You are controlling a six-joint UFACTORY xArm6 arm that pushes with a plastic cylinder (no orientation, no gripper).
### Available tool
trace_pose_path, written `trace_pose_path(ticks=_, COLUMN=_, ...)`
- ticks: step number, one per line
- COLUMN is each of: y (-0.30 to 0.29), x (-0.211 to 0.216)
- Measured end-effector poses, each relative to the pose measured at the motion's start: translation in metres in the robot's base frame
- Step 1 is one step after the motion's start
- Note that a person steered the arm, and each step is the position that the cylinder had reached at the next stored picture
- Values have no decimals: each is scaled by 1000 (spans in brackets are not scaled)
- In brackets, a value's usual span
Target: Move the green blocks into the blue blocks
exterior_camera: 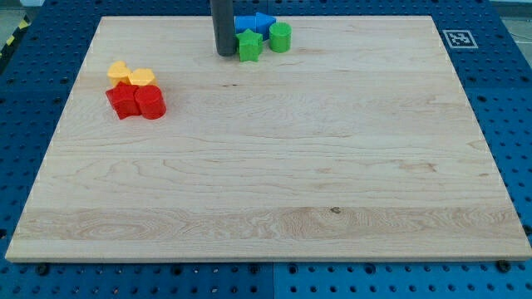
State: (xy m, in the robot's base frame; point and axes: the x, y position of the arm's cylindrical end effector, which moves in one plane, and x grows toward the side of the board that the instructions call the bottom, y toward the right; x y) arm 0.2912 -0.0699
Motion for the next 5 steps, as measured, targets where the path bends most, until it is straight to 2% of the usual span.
trace_pose_path(ticks=1, y=17, x=12)
trace_pose_path(ticks=2, y=35, x=6)
trace_pose_path(ticks=3, y=35, x=-17)
trace_pose_path(ticks=4, y=30, x=-19)
trace_pose_path(ticks=5, y=-2, x=-15)
